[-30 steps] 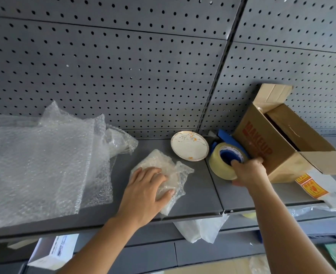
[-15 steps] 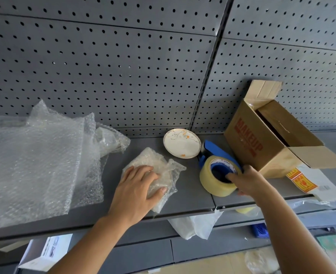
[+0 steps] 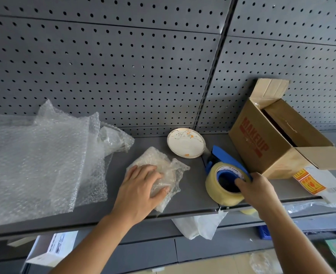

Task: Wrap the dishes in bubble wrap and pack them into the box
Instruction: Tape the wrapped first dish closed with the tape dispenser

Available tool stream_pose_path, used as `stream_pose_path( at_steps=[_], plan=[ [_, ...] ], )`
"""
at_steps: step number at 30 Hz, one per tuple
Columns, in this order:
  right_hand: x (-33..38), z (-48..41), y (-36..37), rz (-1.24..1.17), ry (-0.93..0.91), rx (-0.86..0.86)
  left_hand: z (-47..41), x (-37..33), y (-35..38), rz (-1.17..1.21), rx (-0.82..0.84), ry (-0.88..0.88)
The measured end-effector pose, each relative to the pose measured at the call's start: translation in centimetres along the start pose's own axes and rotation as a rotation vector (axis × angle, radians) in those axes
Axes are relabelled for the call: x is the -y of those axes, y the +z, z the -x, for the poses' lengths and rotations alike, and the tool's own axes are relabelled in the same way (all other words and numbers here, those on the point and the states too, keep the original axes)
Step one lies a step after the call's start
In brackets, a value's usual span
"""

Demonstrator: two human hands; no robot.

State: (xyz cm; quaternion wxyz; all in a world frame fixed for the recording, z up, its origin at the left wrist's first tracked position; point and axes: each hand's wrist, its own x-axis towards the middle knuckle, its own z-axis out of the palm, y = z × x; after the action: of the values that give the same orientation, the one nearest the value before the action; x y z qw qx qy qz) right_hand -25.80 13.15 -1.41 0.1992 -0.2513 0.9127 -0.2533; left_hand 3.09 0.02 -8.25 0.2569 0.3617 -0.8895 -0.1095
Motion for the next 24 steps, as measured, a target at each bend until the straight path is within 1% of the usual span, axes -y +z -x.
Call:
stream_pose_path(
  at_steps=[4,8,11,13,16,18,20,22,24],
  plan=[
    [-0.4,0.3,-1.0,-0.159,0.055,0.029,0.0,0.0,0.0,-0.001,-0.003,0.003],
    [-1.7,0.8,-1.9,-0.482,0.218,0.207,-0.1,0.0,0.0,0.003,-0.001,0.010],
    [-2.3,1.9,-2.8,-0.726,0.268,0.316,-0.2,-0.1,0.0,0.000,0.000,0.015],
    [-2.2,2.5,-3.7,-0.829,0.290,0.363,-0.2,-0.1,0.0,0.003,-0.002,0.020],
    [-1.8,3.3,-4.4,-0.909,0.323,0.425,0.0,-0.2,-0.2,0.013,-0.017,0.032],
    [-0.4,4.1,-4.5,-0.960,0.265,0.435,-0.1,-0.3,-0.4,0.003,-0.023,0.044],
    [2.1,4.9,-4.8,-0.950,0.131,0.374,-0.3,-0.4,-0.5,-0.007,-0.012,0.051],
    [5.1,5.3,-4.8,-0.859,-0.037,0.325,-0.3,-0.2,-0.3,-0.008,0.001,0.056],
    [8.0,5.3,-4.3,-0.711,-0.219,0.302,-0.1,0.0,0.0,-0.006,-0.015,0.063]
  ],
)
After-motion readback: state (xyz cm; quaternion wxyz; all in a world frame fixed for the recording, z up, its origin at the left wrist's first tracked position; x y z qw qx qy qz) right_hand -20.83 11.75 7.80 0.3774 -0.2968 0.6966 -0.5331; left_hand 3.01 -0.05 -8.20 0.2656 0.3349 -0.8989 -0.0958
